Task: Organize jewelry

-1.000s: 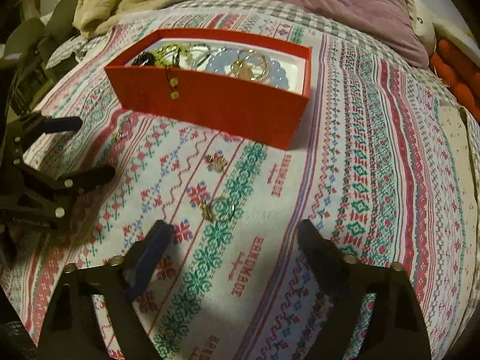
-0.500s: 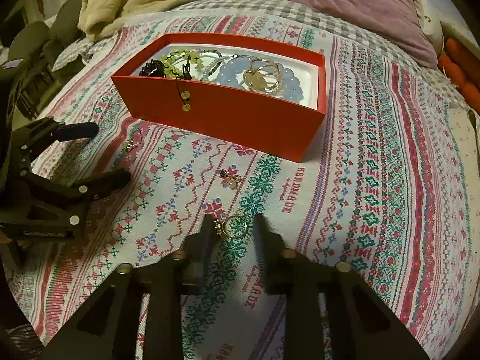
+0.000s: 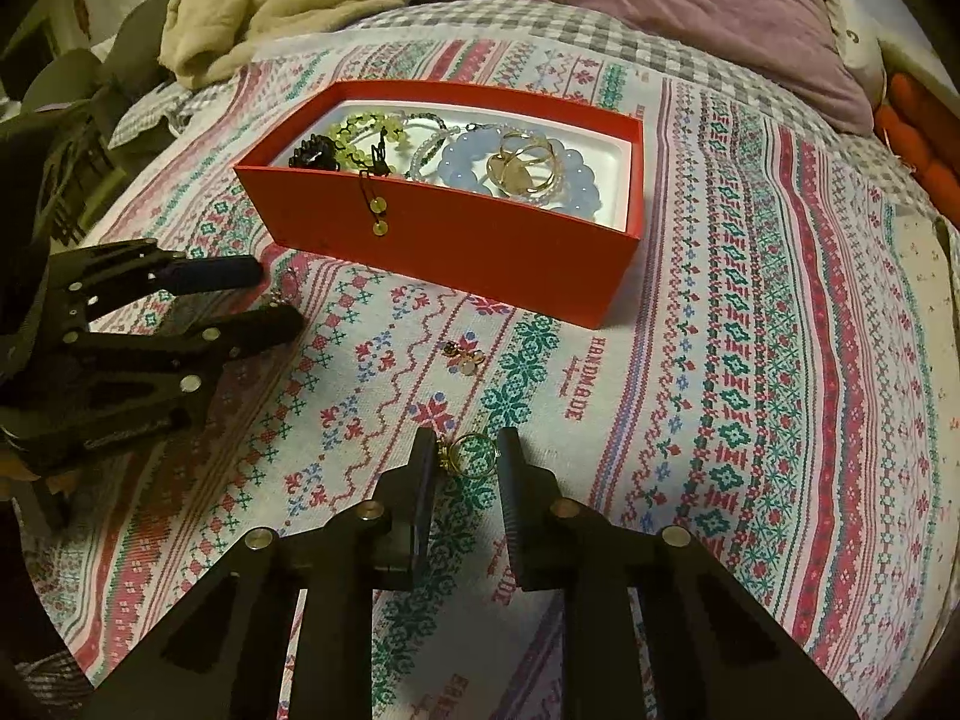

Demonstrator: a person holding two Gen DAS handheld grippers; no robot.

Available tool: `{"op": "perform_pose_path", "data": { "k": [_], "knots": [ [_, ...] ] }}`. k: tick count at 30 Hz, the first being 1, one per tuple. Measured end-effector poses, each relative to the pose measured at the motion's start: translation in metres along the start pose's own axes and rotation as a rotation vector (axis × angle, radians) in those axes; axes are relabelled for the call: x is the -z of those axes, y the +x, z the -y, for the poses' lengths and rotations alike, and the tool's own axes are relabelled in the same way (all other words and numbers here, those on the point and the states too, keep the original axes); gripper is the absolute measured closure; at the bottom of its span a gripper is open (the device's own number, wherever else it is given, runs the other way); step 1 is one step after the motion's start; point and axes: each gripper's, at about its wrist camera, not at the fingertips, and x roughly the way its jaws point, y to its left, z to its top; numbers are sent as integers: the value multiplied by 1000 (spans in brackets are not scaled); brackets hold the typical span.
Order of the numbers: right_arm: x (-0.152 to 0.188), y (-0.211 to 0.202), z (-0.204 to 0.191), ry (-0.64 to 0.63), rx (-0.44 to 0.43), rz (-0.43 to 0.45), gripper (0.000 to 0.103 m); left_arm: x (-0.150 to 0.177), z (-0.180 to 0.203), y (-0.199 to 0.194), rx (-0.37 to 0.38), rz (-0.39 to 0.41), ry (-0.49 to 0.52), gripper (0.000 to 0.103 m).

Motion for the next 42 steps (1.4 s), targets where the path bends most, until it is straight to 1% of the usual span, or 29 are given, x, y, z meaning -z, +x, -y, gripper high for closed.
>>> {"op": "perform_pose_path", "data": {
  "k": [1, 3, 4, 6, 11, 12, 21, 33, 42],
  "knots": [
    [0, -1, 0, 0, -1, 0, 82, 0, 1, 1, 2, 0, 1, 64],
    [0, -2, 0, 1, -1, 2, 82, -1, 2, 2, 7, -3, 9, 73],
    [0, -2, 0, 1, -1, 2, 82, -2, 4, 3, 10, -4, 15, 76],
    [0, -3, 0, 3, -1, 4, 82, -2, 5, 3, 17, -7, 21, 84],
    [-1, -6, 1, 13, 3, 7, 82, -2, 10, 4, 26, -12, 40, 98],
    [-1, -7, 1, 11, 3, 9, 82, -2, 11, 3, 26, -11, 42, 99],
    [-8, -15, 4, 23, 2, 31, 82, 0, 11, -4, 32, 1, 34, 101],
    [-23, -33, 8, 49, -13, 79, 82, -8, 16, -30, 55, 47, 30, 102],
    [-42, -51, 9, 67, -32, 137, 82, -31, 5, -59, 76, 126, -33, 102]
  ]
}}
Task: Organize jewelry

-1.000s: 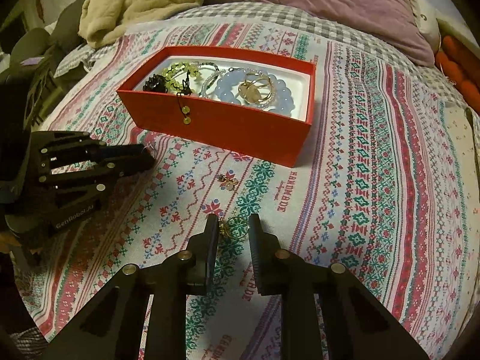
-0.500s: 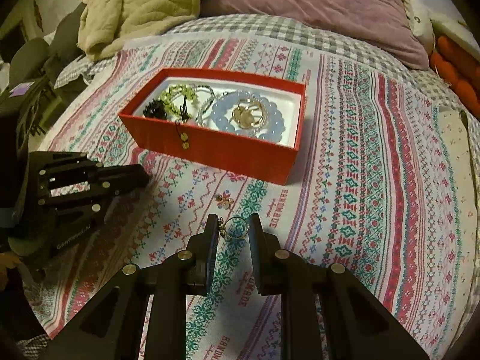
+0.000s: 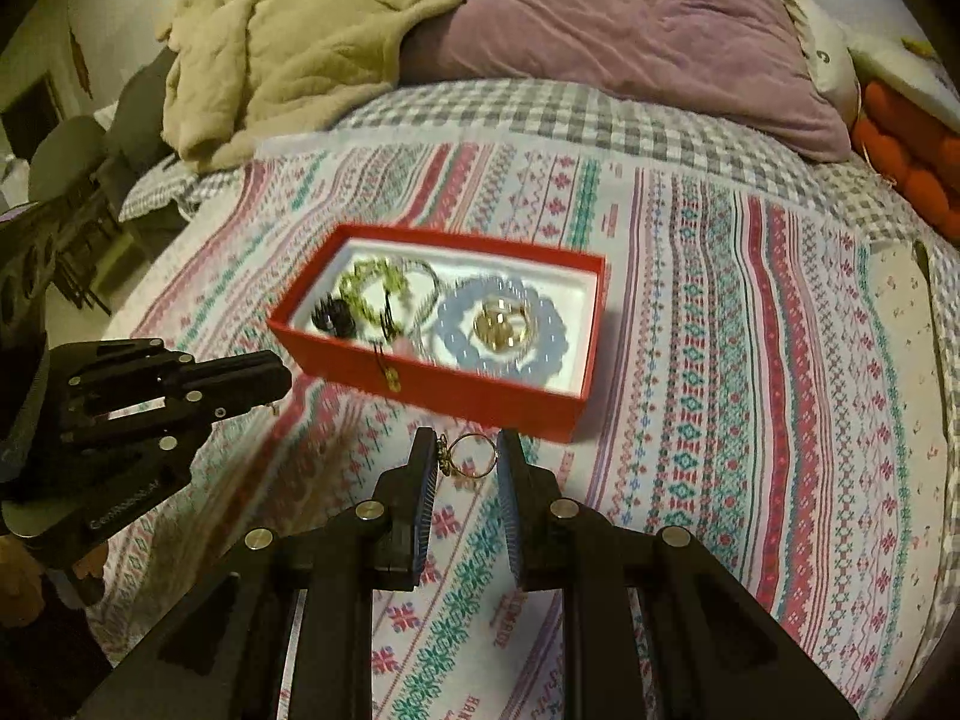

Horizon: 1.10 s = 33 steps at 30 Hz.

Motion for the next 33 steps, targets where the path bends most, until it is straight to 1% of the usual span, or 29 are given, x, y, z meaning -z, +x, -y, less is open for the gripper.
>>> {"op": "perform_pose_path", "data": {
  "k": [5, 8, 17, 25, 33],
  "knots": [
    [-14, -4, 2, 26, -9, 28, 82, -15, -4, -7, -1, 41, -24, 102],
    [-21, -1, 5, 43, -11, 34, 82, -22, -4, -6, -1, 49, -36, 102],
    [-34, 19, 16, 100, -13, 26, 82, -33, -10, 22, -3, 43, -68, 102],
    [-37, 38, 21, 113, -6, -2, 82, -37, -16, 46, -17, 27, -85, 102],
    [-36, 46, 25, 118, -2, -19, 81, -37, -17, 52, -22, 24, -82, 100]
  ]
}}
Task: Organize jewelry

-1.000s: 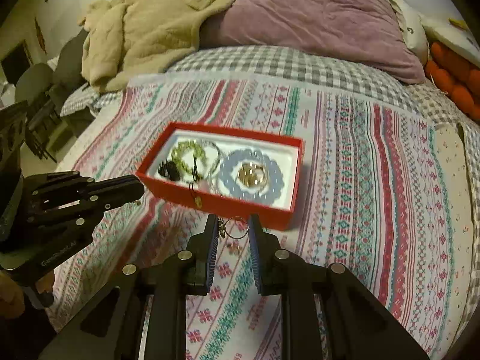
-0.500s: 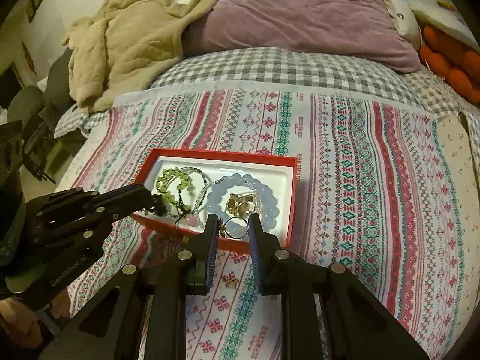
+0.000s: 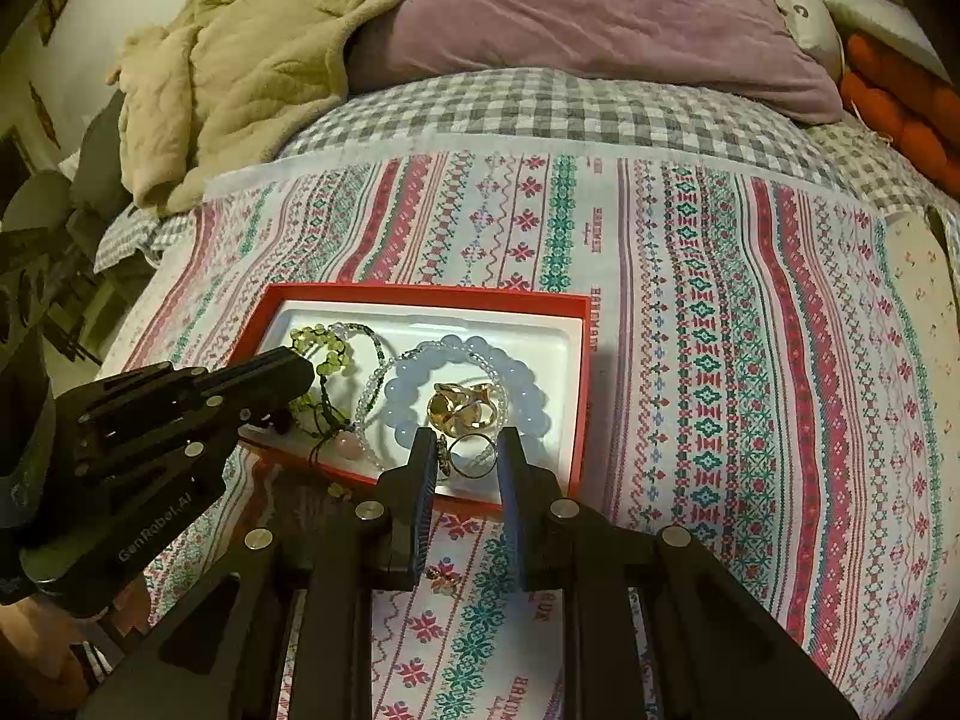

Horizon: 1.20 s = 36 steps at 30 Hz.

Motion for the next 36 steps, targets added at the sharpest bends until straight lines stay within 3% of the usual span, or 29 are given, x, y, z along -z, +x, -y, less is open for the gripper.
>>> {"op": "perform_pose_path", "data": {
  "k": [6, 13, 17, 21, 27, 30, 36],
  "knots": [
    [0, -3, -1, -5, -1, 10, 81, 0, 0, -5, 9, 0, 8, 101],
    [0, -19, -7, -27, -31, 29, 82, 7, -6, -34, 157, -7, -41, 99],
    [2, -29, -5, -12, -53, 42, 82, 29, -3, -39, 155, -34, 3, 69],
    [8, -36, -3, -21, -65, 39, 82, 51, 6, -29, 132, -93, 83, 63],
    [13, -41, -2, -27, -74, 35, 82, 71, 13, -10, 90, -172, 169, 63],
    [14, -44, -2, -31, -81, 35, 82, 70, 9, -13, 100, -168, 140, 63],
    [10, -42, -1, -25, -85, 37, 82, 58, -10, -35, 186, -108, 30, 63]
  ]
}}
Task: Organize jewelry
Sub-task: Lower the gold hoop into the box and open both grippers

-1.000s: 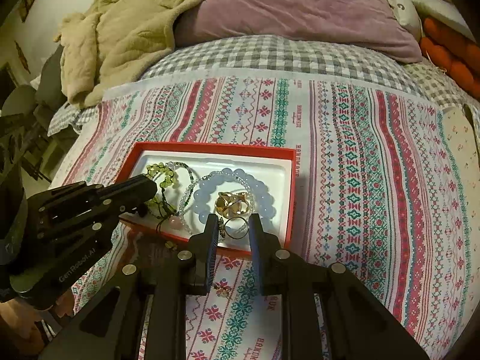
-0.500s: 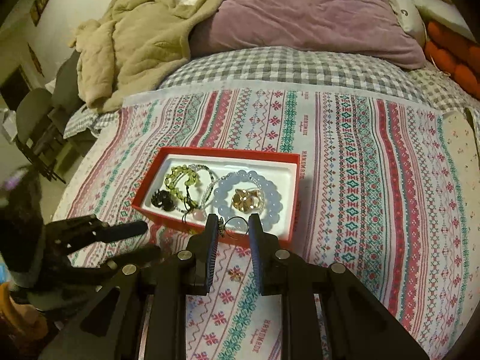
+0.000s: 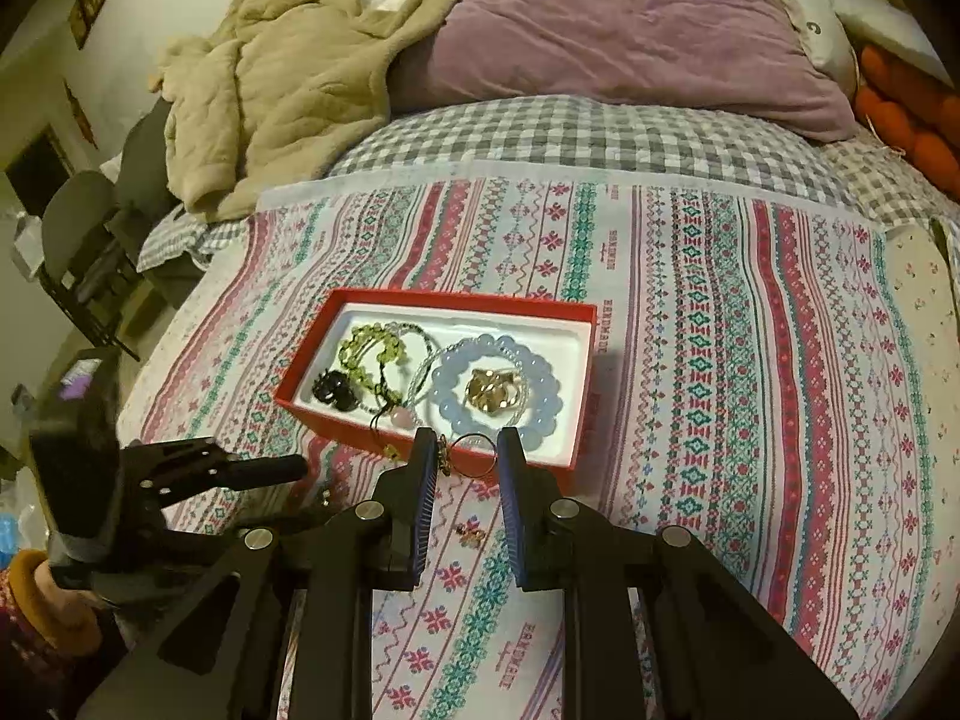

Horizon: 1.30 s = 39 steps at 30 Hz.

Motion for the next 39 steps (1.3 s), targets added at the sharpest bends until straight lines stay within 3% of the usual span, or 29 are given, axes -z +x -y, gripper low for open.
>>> {"op": "perform_pose_path", "data": {
  "k": [4, 8, 14, 16, 18, 19, 25, 32, 39],
  "knots": [
    [-3, 12, 1, 18, -5, -22, 82, 2, -14, -9, 4, 16, -50, 63],
    [-5, 21, 0, 17, -7, -38, 82, 6, -19, -11, -18, -4, -33, 63],
    [-4, 27, -1, 16, -6, -48, 82, 18, -6, 18, -49, -127, 71, 64],
    [-4, 26, -1, 16, -5, -48, 82, 22, 0, 20, -85, -122, 122, 72],
    [-4, 26, 0, 19, -5, -46, 82, 23, 2, 20, -96, -122, 144, 93],
    [-4, 26, 0, 20, -5, -46, 82, 24, 2, 19, -90, -124, 145, 97],
    [-4, 25, 2, 21, -5, -44, 82, 24, 10, 23, -75, -123, 187, 102],
    [-5, 20, 1, 20, -10, -30, 82, 10, 8, 4, -32, -65, 164, 102],
    [-8, 17, -2, 21, -14, -18, 82, -17, 11, -19, -25, 51, 132, 102]
  ]
}}
